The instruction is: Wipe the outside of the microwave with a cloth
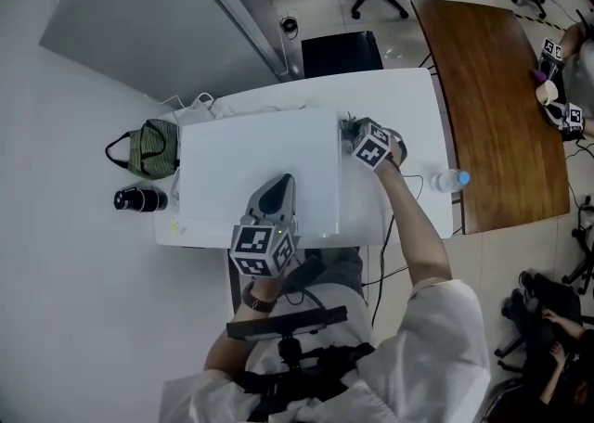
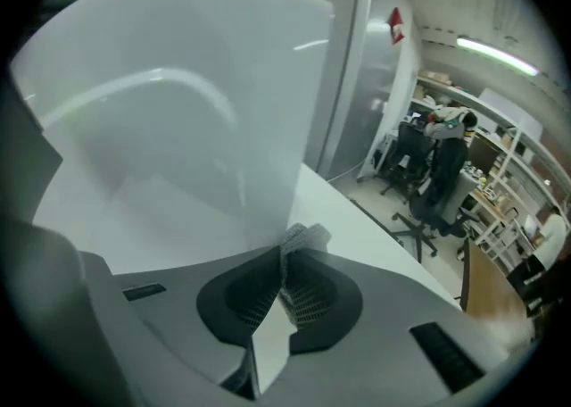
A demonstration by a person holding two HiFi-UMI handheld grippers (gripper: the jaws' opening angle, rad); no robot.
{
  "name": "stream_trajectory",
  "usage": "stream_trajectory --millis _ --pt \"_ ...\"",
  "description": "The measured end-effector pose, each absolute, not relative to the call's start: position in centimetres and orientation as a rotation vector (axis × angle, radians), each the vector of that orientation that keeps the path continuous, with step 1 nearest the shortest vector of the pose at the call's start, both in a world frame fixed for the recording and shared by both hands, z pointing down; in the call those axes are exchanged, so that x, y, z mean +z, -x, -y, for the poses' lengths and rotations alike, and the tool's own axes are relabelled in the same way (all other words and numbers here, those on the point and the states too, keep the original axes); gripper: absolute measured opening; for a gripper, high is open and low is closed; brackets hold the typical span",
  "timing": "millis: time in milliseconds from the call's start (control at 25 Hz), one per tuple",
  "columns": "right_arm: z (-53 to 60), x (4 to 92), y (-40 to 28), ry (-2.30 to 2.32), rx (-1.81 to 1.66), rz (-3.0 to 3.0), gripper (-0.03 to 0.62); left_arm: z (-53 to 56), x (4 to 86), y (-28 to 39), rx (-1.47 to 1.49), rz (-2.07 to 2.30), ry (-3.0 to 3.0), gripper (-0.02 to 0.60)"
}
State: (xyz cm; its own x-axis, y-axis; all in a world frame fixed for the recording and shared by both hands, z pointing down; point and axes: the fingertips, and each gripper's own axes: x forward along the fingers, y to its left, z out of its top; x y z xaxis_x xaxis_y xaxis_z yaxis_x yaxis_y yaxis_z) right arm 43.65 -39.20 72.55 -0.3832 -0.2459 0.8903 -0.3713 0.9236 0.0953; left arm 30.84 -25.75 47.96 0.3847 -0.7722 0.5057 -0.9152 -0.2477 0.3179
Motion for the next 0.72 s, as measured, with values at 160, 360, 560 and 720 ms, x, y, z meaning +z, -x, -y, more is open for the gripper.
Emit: stream_trajectory --millis 160,360,560,720 --pt "36.4 73.6 -43.3 -0.375 0.211 1.989 0.011 25.2 48.1 -29.6 0.326 1.449 -2.073 0.012" --pt "25.3 75.3 -42.6 -0.226 0.31 1.958 0.011 23.4 48.0 -27.3 0.273 1.429 -2.114 0.012" --pt "11.8 73.7 -41.3 -0.334 0.477 1.891 0.011 18.8 47.6 -23.5 0.223 1.363 -2.22 0.012" --pt "1.8 69.3 -35.6 -0.585 0.645 1.974 0.011 12.6 48.0 -17.8 0.154 1.275 -2.263 0.012"
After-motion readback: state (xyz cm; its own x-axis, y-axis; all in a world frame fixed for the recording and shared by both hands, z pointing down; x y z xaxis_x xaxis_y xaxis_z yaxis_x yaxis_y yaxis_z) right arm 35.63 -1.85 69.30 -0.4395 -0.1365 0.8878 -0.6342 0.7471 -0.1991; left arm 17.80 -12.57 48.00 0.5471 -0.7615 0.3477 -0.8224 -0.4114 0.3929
